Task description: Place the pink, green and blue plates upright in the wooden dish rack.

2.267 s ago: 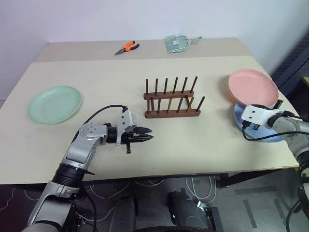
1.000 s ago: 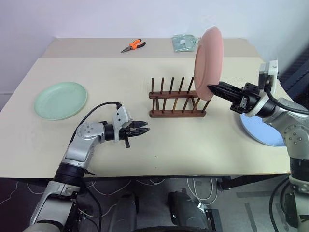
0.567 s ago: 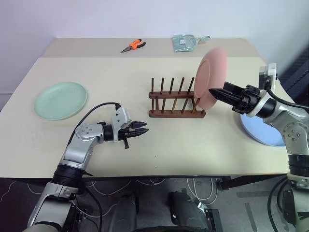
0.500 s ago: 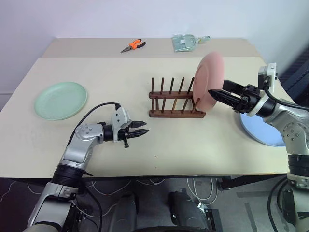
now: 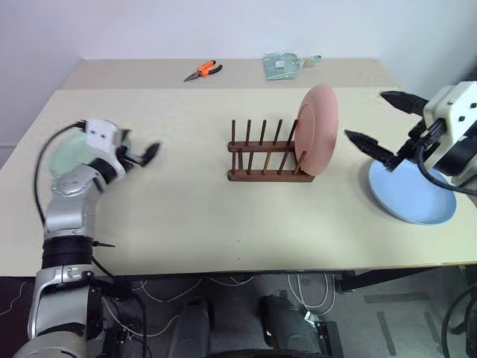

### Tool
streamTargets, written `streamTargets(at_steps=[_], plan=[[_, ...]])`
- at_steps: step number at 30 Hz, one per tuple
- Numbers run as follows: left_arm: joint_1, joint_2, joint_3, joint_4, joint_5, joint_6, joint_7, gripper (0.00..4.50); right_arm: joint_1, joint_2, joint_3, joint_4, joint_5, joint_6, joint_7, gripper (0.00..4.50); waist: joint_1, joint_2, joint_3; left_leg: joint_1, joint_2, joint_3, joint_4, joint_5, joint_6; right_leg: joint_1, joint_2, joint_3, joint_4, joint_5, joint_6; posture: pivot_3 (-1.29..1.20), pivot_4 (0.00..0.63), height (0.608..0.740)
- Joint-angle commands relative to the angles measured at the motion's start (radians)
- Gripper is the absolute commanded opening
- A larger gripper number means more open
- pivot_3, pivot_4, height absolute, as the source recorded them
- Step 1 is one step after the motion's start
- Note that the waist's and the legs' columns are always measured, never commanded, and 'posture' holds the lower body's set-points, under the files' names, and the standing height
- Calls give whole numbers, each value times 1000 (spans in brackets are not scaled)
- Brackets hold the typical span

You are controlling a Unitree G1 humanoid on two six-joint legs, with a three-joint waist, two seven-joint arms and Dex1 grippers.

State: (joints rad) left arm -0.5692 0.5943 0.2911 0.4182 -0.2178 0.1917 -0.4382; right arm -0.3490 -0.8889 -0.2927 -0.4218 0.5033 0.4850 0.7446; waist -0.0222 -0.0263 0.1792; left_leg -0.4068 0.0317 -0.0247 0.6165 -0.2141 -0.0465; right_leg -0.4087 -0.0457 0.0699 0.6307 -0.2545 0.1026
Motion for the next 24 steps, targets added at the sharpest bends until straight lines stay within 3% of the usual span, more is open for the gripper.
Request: streamTargets(at_steps=[1,9,14,17,24], plan=[[-47,41,134,78,13,3,220,4500,-20,26,125,-146,-35,19,-40,4423,0,-1,0,0,0,0,0,0,0,0,0,0,0,0,0,0,150,732],[15,-1,271,56,-36,112,452,4500,-88,222,461,-202,-134,9,-72,4423,11,-6,-1,-1,0,0,1,0,-1,0,-1,-1,-1,1,1,0,150,732],[65,-87,366,-29,-174,317,509,4500,-73,305,525,-174,-179,-13,-81,4423,11,-8,-2,-2,0,-1,1,0,-1,0,-1,-2,0,1,1,0,150,732],[56,-124,425,-55,-255,396,546,3603,-63,314,526,-161,-200,-30,-77,4500,9,-11,-2,-1,0,-3,2,0,-1,1,-1,-4,0,1,1,0,150,732],[10,-137,474,-46,-342,431,565,45,-52,315,509,-143,-256,-65,-91,4500,8,-11,-2,-1,0,-3,1,0,-1,1,-1,-4,0,1,0,0,150,732]])
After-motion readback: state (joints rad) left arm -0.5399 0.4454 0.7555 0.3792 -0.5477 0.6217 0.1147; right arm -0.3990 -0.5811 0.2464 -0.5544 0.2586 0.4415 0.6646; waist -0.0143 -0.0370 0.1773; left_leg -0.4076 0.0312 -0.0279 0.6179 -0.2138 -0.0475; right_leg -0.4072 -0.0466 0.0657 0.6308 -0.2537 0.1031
